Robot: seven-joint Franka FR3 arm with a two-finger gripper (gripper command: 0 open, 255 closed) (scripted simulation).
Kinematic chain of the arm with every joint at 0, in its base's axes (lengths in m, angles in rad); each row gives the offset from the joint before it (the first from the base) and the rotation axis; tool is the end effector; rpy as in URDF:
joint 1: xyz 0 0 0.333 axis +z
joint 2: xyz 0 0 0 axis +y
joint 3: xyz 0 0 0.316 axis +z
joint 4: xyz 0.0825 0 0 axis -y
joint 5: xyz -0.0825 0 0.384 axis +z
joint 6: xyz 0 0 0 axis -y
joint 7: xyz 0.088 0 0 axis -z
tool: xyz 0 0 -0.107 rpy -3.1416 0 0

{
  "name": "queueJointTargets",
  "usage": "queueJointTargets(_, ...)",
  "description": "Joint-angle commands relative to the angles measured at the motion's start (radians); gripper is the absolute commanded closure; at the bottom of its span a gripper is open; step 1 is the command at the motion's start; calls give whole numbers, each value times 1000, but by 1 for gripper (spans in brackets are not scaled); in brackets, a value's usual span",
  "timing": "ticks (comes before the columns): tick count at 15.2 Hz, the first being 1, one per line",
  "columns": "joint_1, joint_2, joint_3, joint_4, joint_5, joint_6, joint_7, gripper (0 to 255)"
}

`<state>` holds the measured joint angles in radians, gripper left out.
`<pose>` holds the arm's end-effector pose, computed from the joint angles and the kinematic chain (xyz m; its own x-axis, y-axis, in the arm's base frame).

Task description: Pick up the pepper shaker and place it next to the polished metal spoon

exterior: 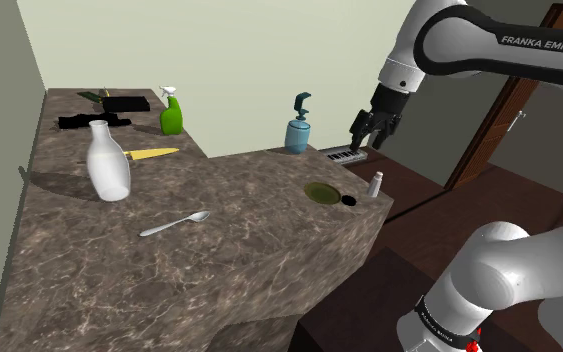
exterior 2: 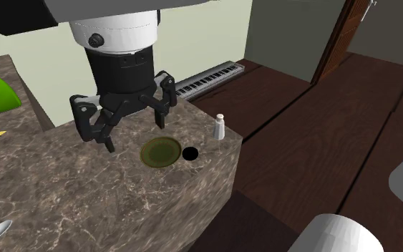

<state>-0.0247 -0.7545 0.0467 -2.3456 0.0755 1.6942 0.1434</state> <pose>0.3278 0.0187 0.5968 0.9856 -0.1395 0.0950 -0.1345 -0.9892 -0.0577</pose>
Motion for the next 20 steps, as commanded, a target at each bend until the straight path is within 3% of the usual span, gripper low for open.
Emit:
queueJointTargets(1, 0, 0, 0, 0, 0, 0, 0, 0)
queueJointTargets(11, -86, 93, -149, -109, -127, 195, -171, 0)
queueJointTargets(20, -156, 274, -290, -110, -214, 390, -318, 0)
